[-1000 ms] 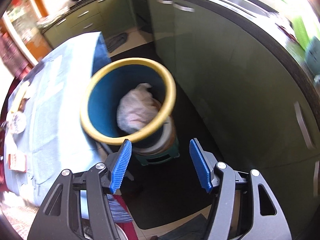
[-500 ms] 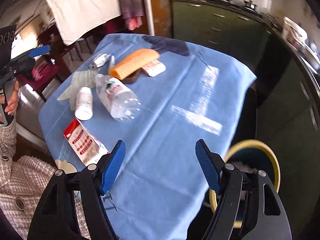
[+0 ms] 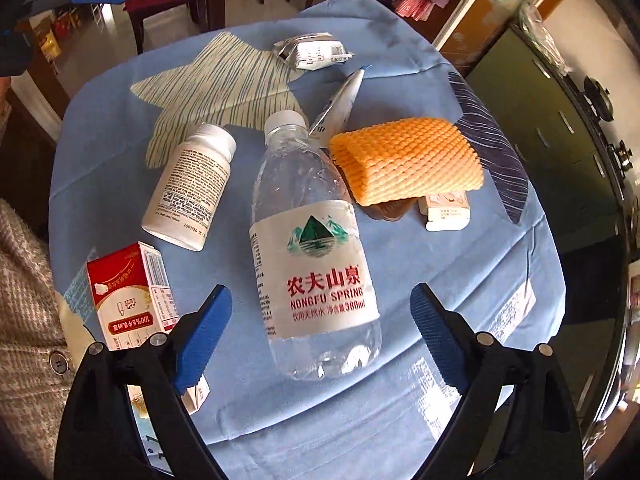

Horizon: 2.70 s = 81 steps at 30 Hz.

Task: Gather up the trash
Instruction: 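Grasp the Nongfu Spring water bottle with the right tool, then carry the water bottle over the bin and open the right tool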

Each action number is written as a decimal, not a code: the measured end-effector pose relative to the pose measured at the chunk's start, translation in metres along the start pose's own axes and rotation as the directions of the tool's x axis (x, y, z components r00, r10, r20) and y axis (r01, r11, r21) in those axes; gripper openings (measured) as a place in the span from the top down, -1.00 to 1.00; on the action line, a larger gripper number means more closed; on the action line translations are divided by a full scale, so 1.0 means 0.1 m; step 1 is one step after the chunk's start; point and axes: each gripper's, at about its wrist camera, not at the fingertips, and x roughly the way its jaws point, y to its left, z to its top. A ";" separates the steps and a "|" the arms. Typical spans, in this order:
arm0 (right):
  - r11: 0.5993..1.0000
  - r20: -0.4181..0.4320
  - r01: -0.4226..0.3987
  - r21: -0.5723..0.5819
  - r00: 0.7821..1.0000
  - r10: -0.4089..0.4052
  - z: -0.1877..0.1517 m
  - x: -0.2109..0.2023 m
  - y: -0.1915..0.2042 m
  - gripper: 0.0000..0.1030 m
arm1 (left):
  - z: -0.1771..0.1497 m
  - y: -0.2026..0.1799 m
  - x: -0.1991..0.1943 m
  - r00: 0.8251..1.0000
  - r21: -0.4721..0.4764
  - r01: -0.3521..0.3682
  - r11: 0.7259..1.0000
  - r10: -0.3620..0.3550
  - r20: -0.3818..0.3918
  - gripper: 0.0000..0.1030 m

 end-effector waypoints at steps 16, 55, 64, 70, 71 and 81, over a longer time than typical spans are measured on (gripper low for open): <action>0.992 -0.114 -0.107 0.063 0.987 0.113 0.16 0.47 -0.13 -0.30 | -0.02 0.01 0.05 1.000 0.019 0.007 1.000 -0.007 -0.011 -0.84; 0.796 0.082 0.015 0.606 0.993 -0.082 -2.06 -0.68 -0.80 -0.28 | -0.01 -0.23 0.04 0.999 0.063 0.034 0.997 -0.033 -0.007 -0.84; 0.598 -0.101 0.140 0.789 0.990 -0.099 -3.33 -0.33 -1.17 -0.28 | 0.00 -0.35 0.08 0.999 0.090 0.036 0.995 -0.034 -0.020 -0.84; 0.533 -0.182 0.201 0.822 0.979 -0.088 -3.66 -0.07 -1.26 -0.28 | 0.02 -0.42 0.09 0.999 0.109 0.028 0.994 -0.025 -0.026 -0.84; 0.519 -0.193 0.211 0.828 0.977 -0.090 -3.71 -0.04 -1.29 -0.28 | 0.02 -0.43 0.10 0.999 0.109 0.027 0.994 -0.024 -0.027 -0.84; 0.382 -0.211 0.265 0.885 0.961 -0.177 -3.83 -0.04 -1.47 -0.63 | 0.01 -0.34 0.17 0.999 0.098 -0.006 0.995 0.011 -0.052 -0.84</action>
